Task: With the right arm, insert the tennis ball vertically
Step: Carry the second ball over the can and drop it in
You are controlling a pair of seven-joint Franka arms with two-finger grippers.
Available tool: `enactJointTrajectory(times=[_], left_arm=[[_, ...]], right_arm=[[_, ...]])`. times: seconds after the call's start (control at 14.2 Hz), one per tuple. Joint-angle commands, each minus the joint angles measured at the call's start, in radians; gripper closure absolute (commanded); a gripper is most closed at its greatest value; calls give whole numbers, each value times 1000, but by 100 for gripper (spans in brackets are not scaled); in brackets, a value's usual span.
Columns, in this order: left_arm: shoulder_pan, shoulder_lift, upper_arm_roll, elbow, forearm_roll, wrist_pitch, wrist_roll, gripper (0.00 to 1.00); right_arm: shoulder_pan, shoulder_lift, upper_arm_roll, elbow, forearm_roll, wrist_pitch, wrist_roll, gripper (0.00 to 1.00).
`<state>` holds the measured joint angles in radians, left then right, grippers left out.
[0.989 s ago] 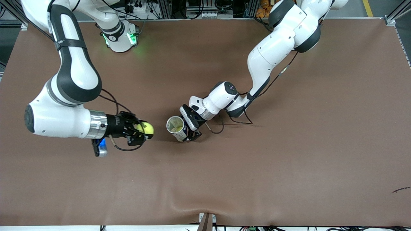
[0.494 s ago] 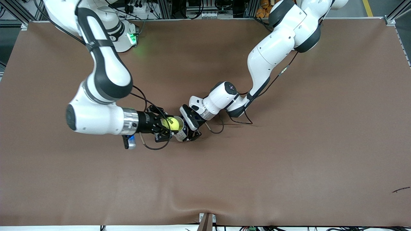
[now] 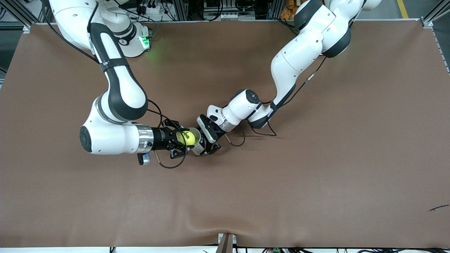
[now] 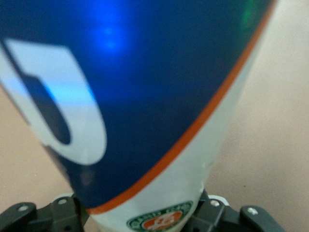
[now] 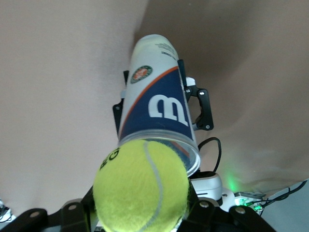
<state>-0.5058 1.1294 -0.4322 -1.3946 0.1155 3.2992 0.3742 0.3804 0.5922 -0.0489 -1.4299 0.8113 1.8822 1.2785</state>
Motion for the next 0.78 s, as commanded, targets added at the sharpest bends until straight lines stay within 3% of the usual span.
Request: enactJointTrajectory(times=[0.0, 0.14, 0.21, 0.28, 0.35, 0.71], left_arm=[[-8, 6, 6, 9, -7, 16, 11, 19], [-8, 6, 6, 9, -7, 16, 11, 19], [-8, 6, 6, 9, -7, 16, 11, 19], [-8, 6, 6, 9, -7, 16, 11, 19], [-8, 6, 6, 9, -7, 16, 11, 19], [-5, 4, 6, 9, -7, 17, 11, 19]], right_arm=[[8, 0, 0, -20, 12, 0, 18, 72], [24, 0, 0, -20, 11, 2, 50, 70], [26, 0, 0, -20, 11, 2, 50, 62], [25, 0, 0, -20, 11, 0, 50, 39], [25, 0, 0, -20, 11, 2, 51, 0], [11, -9, -2, -12, 3, -12, 48, 0]])
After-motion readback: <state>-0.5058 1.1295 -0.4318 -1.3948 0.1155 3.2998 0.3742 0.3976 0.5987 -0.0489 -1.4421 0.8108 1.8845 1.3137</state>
